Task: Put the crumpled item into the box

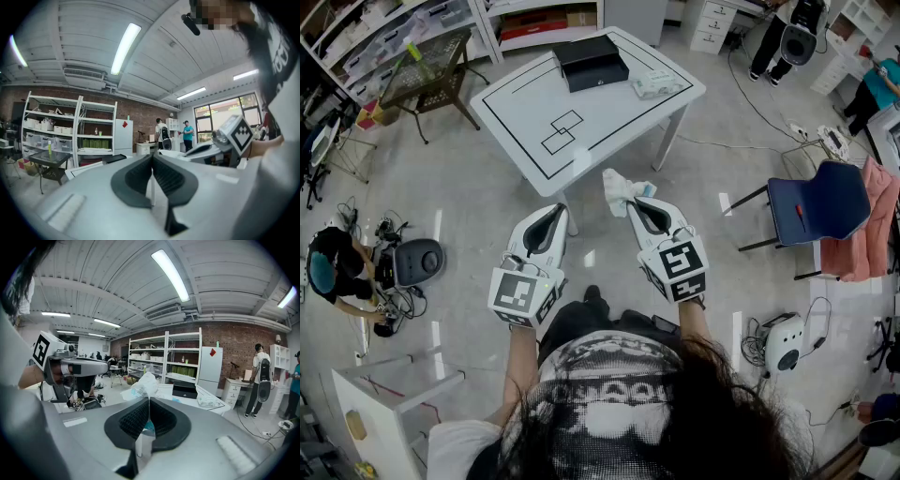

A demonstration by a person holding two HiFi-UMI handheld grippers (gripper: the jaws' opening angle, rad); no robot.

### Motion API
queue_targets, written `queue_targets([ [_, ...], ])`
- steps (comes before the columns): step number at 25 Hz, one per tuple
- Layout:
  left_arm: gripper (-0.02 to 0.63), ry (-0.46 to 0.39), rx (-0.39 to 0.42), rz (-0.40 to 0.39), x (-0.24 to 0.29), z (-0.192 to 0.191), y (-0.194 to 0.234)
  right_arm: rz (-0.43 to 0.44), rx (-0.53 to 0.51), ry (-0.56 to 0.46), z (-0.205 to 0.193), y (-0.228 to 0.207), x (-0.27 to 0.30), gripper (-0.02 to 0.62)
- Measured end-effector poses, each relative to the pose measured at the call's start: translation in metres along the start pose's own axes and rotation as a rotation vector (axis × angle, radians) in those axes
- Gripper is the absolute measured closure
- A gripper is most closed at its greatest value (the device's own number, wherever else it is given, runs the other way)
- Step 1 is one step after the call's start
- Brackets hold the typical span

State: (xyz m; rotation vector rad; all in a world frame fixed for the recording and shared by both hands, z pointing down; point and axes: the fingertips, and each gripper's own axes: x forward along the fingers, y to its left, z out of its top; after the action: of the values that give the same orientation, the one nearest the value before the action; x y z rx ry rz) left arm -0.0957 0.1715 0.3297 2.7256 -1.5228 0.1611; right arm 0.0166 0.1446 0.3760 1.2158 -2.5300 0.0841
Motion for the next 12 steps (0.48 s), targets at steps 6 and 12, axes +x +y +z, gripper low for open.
queue_targets([
  [6, 0.606, 0.006, 0.016, -0.003, 0.006, 0.000, 0.021, 0.008, 0.008, -0.001, 0.009, 0.004, 0.021, 0.588],
  [12, 0.606, 0.008, 0.036, -0.029, 0.013, 0.001, 0.040, 0.001, 0.016, 0.010, 0.012, 0.008, 0.039, 0.588],
])
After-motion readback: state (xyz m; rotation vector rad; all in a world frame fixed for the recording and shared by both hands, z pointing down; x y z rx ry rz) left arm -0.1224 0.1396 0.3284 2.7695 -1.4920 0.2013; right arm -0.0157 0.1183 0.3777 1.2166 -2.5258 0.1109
